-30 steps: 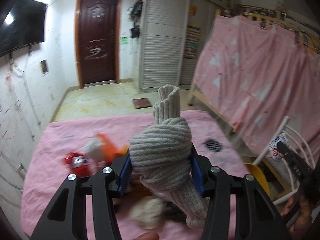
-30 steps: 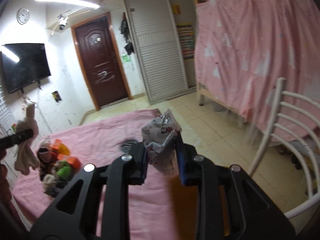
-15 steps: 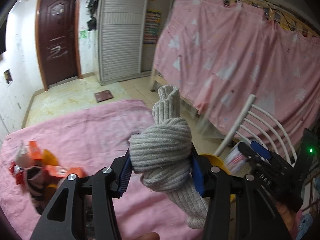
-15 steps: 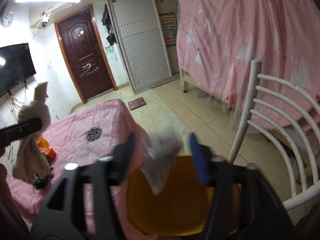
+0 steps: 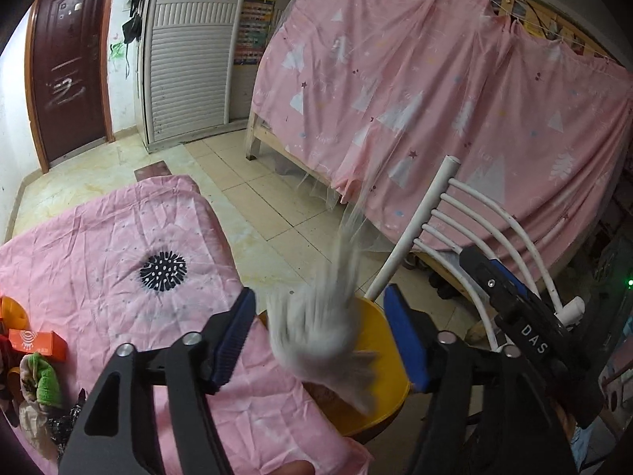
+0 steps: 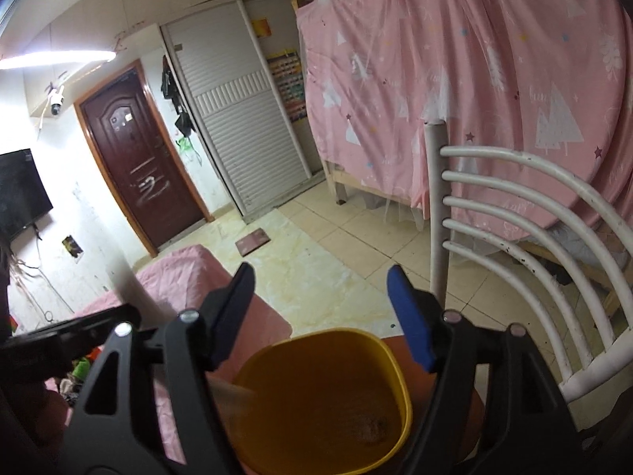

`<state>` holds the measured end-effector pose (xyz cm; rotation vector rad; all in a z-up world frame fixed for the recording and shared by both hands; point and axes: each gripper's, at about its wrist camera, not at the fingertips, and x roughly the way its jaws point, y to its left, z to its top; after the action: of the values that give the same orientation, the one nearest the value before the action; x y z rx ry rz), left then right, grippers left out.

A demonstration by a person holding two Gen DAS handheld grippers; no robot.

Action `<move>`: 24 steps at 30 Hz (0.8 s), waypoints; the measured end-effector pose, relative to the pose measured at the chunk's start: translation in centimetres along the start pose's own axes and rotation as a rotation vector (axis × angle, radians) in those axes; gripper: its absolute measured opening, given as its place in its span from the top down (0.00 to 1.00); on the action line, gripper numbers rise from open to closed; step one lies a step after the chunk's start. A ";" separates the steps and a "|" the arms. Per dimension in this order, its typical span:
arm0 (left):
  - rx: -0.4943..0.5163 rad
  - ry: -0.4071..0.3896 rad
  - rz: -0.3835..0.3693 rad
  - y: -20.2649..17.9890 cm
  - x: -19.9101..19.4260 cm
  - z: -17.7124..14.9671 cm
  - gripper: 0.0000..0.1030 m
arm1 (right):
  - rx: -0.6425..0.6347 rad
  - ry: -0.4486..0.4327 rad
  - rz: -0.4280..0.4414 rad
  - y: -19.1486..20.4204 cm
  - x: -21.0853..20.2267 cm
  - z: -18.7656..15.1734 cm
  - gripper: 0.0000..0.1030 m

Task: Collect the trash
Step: 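Carry both items to the yellow bin and open both tools to drop them, then move both open tools back over the items on the bed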

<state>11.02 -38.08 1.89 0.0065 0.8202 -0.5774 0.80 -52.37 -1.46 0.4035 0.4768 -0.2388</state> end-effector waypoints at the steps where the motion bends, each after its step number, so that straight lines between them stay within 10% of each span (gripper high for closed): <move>1: 0.000 0.000 0.002 0.0 -0.1 -0.1 0.39 | -0.002 0.001 0.003 0.0 0.0 0.0 0.35; 24: -0.116 -0.122 0.127 8.4 -9.3 -1.4 0.33 | -0.204 0.011 0.164 9.9 -0.5 -1.9 0.24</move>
<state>9.16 -26.13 5.61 -0.0817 0.7275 -0.4062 2.75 -42.67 0.40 0.2432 0.4713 -0.0289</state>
